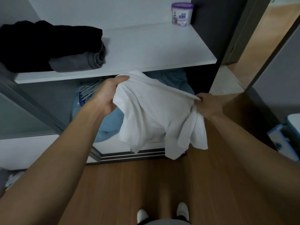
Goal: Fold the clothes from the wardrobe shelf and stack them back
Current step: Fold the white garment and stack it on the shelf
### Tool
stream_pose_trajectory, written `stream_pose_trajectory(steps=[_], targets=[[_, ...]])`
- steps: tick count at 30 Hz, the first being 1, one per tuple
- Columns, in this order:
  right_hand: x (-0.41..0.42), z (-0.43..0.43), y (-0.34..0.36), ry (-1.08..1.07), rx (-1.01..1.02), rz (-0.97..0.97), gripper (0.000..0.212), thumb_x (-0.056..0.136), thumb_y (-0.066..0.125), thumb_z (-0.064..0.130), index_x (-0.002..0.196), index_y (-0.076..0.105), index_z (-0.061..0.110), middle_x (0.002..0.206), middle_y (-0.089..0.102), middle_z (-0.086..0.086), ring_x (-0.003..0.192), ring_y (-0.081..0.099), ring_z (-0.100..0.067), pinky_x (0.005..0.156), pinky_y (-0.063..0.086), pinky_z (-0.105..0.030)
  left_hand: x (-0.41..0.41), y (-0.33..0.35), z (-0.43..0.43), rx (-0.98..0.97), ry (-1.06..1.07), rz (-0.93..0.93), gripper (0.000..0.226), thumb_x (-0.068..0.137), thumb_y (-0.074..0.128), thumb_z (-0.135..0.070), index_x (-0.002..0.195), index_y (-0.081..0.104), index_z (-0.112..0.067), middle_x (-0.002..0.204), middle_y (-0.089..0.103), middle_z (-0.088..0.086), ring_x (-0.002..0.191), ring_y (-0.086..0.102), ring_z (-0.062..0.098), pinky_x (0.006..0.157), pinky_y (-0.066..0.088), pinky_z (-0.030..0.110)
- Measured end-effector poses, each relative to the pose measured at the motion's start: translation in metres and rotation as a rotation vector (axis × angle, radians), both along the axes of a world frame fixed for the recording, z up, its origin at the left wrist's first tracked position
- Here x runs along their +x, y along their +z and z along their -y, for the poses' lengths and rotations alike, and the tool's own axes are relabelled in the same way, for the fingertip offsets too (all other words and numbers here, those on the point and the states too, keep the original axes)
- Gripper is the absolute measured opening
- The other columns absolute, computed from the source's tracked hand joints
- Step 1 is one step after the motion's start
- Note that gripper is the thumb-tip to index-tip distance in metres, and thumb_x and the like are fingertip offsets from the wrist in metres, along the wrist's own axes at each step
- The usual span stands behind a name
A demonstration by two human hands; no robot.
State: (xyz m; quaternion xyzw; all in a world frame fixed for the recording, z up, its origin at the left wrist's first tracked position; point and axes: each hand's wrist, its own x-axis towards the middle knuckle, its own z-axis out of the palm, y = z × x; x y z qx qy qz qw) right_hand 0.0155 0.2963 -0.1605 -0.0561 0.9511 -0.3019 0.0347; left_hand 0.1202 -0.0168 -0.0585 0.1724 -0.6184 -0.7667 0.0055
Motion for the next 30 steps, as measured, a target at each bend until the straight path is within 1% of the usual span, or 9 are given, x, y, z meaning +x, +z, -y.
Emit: stream_pose_trajectory(steps=[4, 8, 13, 17, 20, 22, 25, 27, 30], targets=[[0.034, 0.009, -0.021, 0.057, -0.205, 0.133, 0.043, 0.098, 0.056, 0.013, 0.14, 0.047, 0.017, 0.138, 0.055, -0.01, 0.118, 0.055, -0.024, 0.098, 0.041, -0.025, -0.009, 0.013, -0.028, 0.129, 0.063, 0.008, 0.02, 0.099, 0.053, -0.014, 0.106, 0.066, 0.0, 0.102, 0.073, 0.018, 0.093, 0.072, 0.032, 0.078, 0.061, 0.04], [0.09, 0.059, -0.024, 0.453, -0.427, 0.434, 0.067, 0.082, 0.076, 0.043, 0.137, 0.038, 0.04, 0.126, 0.05, 0.025, 0.112, 0.05, 0.002, 0.086, 0.042, -0.016, -0.01, 0.021, -0.045, 0.172, 0.031, 0.001, 0.026, 0.1, 0.053, -0.014, 0.112, 0.065, 0.005, 0.123, 0.066, 0.026, 0.116, 0.064, 0.038, 0.099, 0.052, 0.05], [0.079, 0.089, -0.011, 0.254, -0.551, 0.385, 0.007, 0.091, 0.062, 0.047, 0.092, 0.059, 0.04, 0.094, 0.065, 0.019, 0.081, 0.065, 0.002, 0.068, 0.051, -0.015, -0.014, 0.035, -0.038, 0.143, 0.098, -0.073, 0.021, 0.103, 0.048, -0.017, 0.104, 0.062, -0.002, 0.101, 0.075, 0.018, 0.092, 0.074, 0.033, 0.084, 0.06, 0.047], [0.049, 0.076, 0.008, 0.154, -0.668, 0.309, 0.036, 0.093, 0.064, 0.043, 0.084, 0.071, 0.009, 0.076, 0.069, 0.004, 0.055, 0.063, 0.003, 0.054, 0.049, -0.012, -0.006, 0.019, 0.012, 0.174, 0.338, 0.033, 0.038, 0.107, 0.034, -0.019, 0.133, 0.054, 0.0, 0.105, 0.072, 0.016, 0.077, 0.071, 0.023, 0.066, 0.06, 0.031], [0.04, 0.075, 0.028, 0.18, -0.64, 0.294, 0.056, 0.091, 0.066, 0.045, 0.1, 0.068, -0.01, 0.078, 0.067, -0.002, 0.067, 0.061, -0.01, 0.065, 0.048, -0.023, 0.01, -0.012, 0.041, 0.197, 0.296, 0.233, 0.042, 0.106, 0.032, -0.023, 0.134, 0.057, -0.003, 0.089, 0.075, 0.007, 0.076, 0.071, 0.019, 0.063, 0.059, 0.029], [0.041, 0.081, 0.039, 0.248, -0.574, 0.272, 0.058, 0.091, 0.066, 0.048, 0.099, 0.068, -0.01, 0.082, 0.065, -0.007, 0.074, 0.058, -0.016, 0.069, 0.044, -0.028, 0.014, -0.025, 0.044, 0.011, 0.226, 0.365, 0.034, 0.103, 0.04, -0.028, 0.126, 0.059, -0.011, 0.093, 0.075, 0.005, 0.081, 0.069, 0.018, 0.068, 0.055, 0.031], [0.043, 0.096, 0.057, 0.368, -0.447, 0.259, 0.056, 0.092, 0.064, 0.045, 0.093, 0.065, -0.011, 0.076, 0.06, -0.006, 0.069, 0.055, -0.014, 0.062, 0.038, -0.025, 0.013, -0.038, 0.039, -0.545, 0.351, 0.285, 0.042, 0.093, 0.065, -0.035, 0.13, 0.053, -0.019, 0.137, 0.056, 0.006, 0.111, 0.055, 0.016, 0.085, 0.048, 0.028], [0.046, 0.108, 0.072, 0.464, -0.313, 0.22, 0.047, 0.094, 0.063, 0.042, 0.079, 0.066, -0.003, 0.068, 0.059, -0.001, 0.058, 0.054, -0.005, 0.054, 0.037, -0.02, 0.012, -0.037, 0.027, -0.645, 0.089, -0.019, 0.076, 0.088, 0.074, -0.024, 0.151, 0.031, -0.024, 0.156, 0.034, -0.003, 0.134, 0.036, 0.003, 0.108, 0.036, 0.022], [0.051, 0.122, 0.087, 0.564, -0.21, 0.138, 0.041, 0.095, 0.063, 0.036, 0.066, 0.06, 0.008, 0.056, 0.051, 0.004, 0.04, 0.045, 0.004, 0.042, 0.031, -0.013, 0.012, -0.032, -0.001, -0.785, -0.534, -0.126, 0.068, 0.086, 0.077, -0.018, 0.145, 0.044, -0.025, 0.143, 0.052, -0.006, 0.122, 0.046, -0.014, 0.097, 0.036, 0.003]])
